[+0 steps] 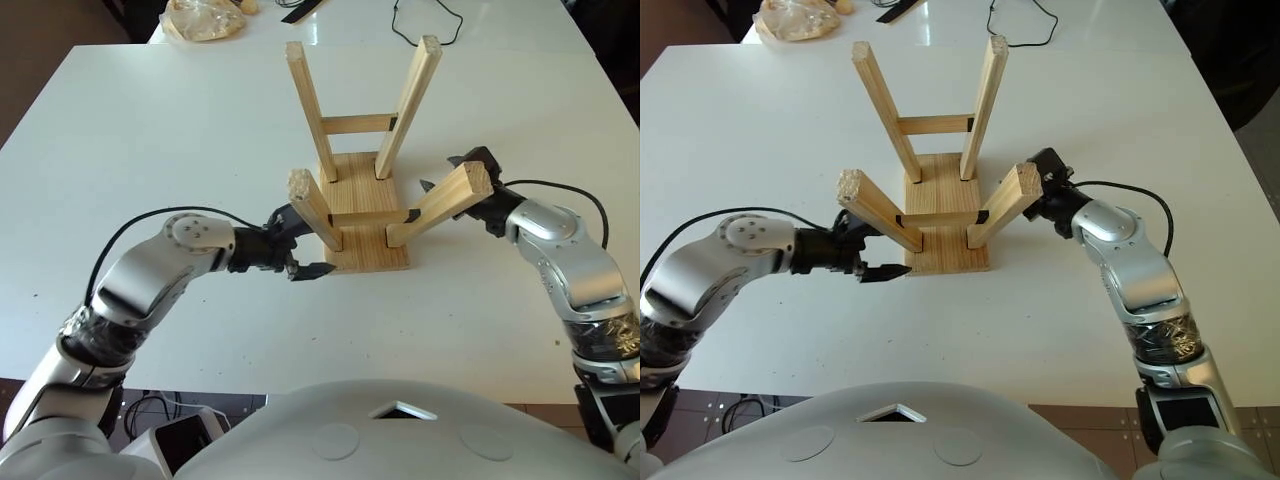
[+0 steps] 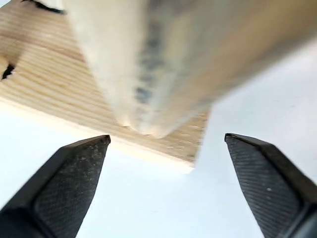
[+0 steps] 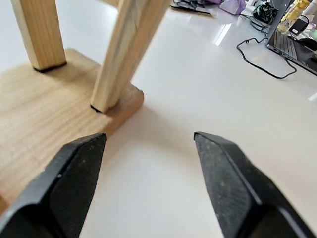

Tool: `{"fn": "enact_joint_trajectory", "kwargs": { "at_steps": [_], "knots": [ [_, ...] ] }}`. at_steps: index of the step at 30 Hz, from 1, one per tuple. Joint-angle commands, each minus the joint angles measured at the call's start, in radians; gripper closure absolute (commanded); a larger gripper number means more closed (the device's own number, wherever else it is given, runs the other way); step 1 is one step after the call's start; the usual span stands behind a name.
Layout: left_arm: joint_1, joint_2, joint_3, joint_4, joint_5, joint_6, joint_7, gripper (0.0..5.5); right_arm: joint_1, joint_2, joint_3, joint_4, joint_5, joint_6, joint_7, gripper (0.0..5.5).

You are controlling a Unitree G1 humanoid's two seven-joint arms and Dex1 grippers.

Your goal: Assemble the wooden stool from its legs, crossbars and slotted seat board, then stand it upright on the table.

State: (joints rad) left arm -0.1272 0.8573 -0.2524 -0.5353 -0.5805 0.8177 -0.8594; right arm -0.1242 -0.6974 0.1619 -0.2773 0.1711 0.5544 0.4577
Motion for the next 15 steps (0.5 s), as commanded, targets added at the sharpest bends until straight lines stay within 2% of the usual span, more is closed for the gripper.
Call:
{"fn": "enact_joint_trajectory", "kwargs": {
  "at_steps": [1, 4, 6, 11, 15],
  "knots": [
    [0.207, 0.197, 0.12, 0.028, 0.052, -0.131, -0.149, 0.51, 0.123, -0.194, 0.006, 0.005, -0.057, -0.122, 0.198, 2.2],
    [0.189, 0.181, 0.128, 0.188, 0.112, -0.193, -0.154, 0.36, 0.245, -0.281, -0.017, -0.058, -0.033, -0.172, 0.325, 2.2],
    [0.131, 0.095, 0.107, 0.279, 0.146, -0.197, -0.092, 0.36, 0.291, -0.315, -0.015, -0.116, -0.001, -0.19, 0.414, 2.2],
    [-0.023, -0.25, 0.141, 0.368, 0.097, -0.113, 0.156, 0.36, 0.312, -0.325, 0.047, -0.246, 0.077, -0.186, 0.583, 2.2],
    [-0.023, -0.363, 0.147, 0.329, 0.061, -0.061, 0.223, 0.36, 0.313, -0.314, 0.11, -0.277, 0.068, -0.175, 0.622, 2.2]
  ]
}}
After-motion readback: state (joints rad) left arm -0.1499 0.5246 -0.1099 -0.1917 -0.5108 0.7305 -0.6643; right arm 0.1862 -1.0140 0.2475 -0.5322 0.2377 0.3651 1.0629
